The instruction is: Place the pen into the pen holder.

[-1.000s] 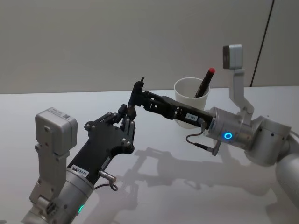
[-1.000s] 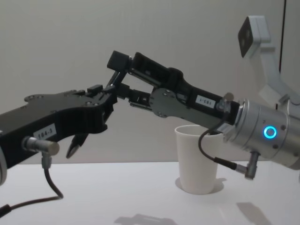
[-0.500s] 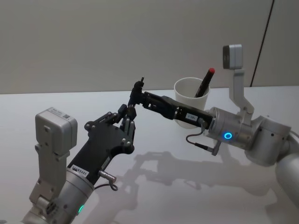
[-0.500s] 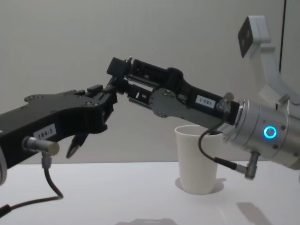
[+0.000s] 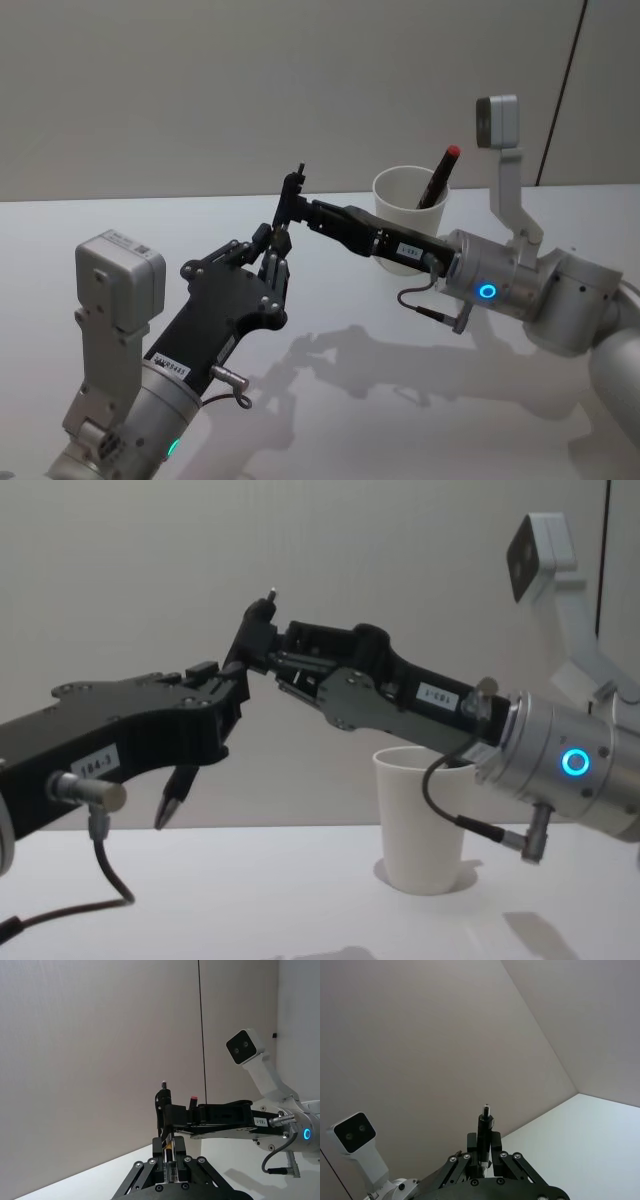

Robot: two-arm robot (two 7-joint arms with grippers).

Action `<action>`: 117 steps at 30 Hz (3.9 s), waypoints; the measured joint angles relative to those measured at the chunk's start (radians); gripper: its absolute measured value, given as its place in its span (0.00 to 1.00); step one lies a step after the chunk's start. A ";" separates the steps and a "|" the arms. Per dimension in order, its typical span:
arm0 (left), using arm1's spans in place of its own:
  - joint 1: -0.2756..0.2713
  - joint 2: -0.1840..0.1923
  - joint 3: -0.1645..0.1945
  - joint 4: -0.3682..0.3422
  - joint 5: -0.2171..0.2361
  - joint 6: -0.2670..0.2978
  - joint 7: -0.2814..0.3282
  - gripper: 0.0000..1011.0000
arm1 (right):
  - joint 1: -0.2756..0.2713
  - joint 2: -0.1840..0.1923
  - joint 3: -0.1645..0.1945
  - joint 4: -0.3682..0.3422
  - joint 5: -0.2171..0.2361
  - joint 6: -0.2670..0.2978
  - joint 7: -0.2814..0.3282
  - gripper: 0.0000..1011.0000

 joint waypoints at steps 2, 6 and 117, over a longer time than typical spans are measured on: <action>0.000 0.000 0.000 0.000 0.000 0.000 0.000 0.14 | 0.000 0.000 0.000 0.000 0.000 0.000 0.000 0.14; 0.000 0.000 0.000 0.000 0.000 0.000 0.000 0.14 | 0.000 0.000 0.000 0.000 0.000 0.000 0.000 0.13; 0.000 0.000 0.000 0.000 0.000 0.000 0.000 0.99 | 0.007 0.012 0.015 -0.011 -0.011 -0.049 -0.008 0.13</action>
